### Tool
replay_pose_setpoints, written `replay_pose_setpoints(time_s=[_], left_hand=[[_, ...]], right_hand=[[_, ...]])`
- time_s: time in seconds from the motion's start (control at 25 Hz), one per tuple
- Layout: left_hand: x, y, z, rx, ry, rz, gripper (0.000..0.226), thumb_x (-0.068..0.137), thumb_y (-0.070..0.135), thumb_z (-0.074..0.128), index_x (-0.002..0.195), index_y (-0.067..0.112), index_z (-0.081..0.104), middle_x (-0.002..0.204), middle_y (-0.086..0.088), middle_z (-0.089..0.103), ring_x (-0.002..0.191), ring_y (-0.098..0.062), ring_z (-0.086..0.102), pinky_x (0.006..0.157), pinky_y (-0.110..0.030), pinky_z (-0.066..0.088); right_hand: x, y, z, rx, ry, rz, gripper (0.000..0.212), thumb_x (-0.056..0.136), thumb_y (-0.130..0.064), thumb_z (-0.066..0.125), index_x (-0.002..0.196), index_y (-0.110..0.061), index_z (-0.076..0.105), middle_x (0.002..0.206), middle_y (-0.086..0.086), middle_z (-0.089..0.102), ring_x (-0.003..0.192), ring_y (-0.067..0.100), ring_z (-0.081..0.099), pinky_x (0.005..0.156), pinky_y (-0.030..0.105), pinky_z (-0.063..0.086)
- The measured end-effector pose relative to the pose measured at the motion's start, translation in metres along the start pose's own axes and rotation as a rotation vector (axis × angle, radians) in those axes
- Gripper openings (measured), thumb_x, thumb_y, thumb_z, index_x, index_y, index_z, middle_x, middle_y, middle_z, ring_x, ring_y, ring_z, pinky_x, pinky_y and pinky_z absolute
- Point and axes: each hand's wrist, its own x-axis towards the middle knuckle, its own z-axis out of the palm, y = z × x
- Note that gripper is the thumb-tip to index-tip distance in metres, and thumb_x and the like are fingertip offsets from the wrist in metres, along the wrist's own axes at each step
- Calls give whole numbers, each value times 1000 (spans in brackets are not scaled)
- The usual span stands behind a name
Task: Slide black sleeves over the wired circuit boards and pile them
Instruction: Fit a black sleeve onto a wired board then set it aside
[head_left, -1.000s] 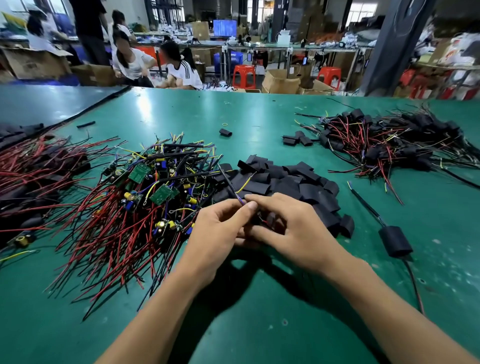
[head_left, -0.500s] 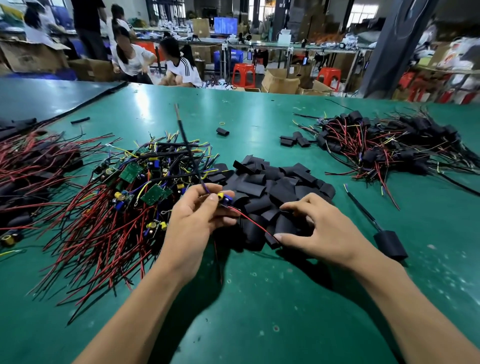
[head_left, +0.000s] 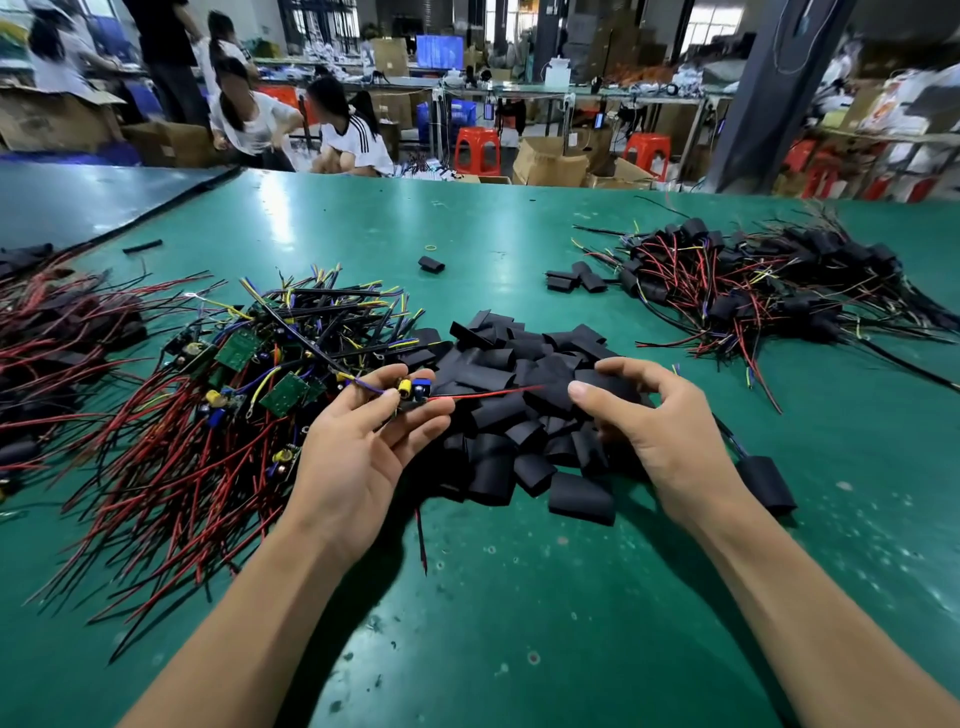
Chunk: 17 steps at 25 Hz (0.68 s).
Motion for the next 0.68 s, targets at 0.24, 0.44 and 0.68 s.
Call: replay_pose_setpoints(time_s=[0.24,0.44,0.68], left_hand=[[-2,2,1,-18,0,-32,22,101,1,39,102,8,59,107,-22,70,83,-29,74,71,-32,61],[-4,4,2,-74,0,-96,22,101,2,41,111,5,60,104,-25,72,87,-28,74,71,-29,61],[-5,7,3,-199,-15,-206,24,99,1,42,113,2,62,102,-26,72,92,-28,75,68,-29,61]], right_hand=[[1,-7,6,574,-25,228,52,65,-7,82,112,-10,58,72,3,64,53,12,53,45,20,44],[1,-14,4,706,-39,269,45,67,-8,76,109,-7,60,82,8,69,60,13,62,53,21,53],[2,-16,4,927,-72,329,18,99,-3,48,111,4,60,84,15,71,76,26,73,63,29,59]])
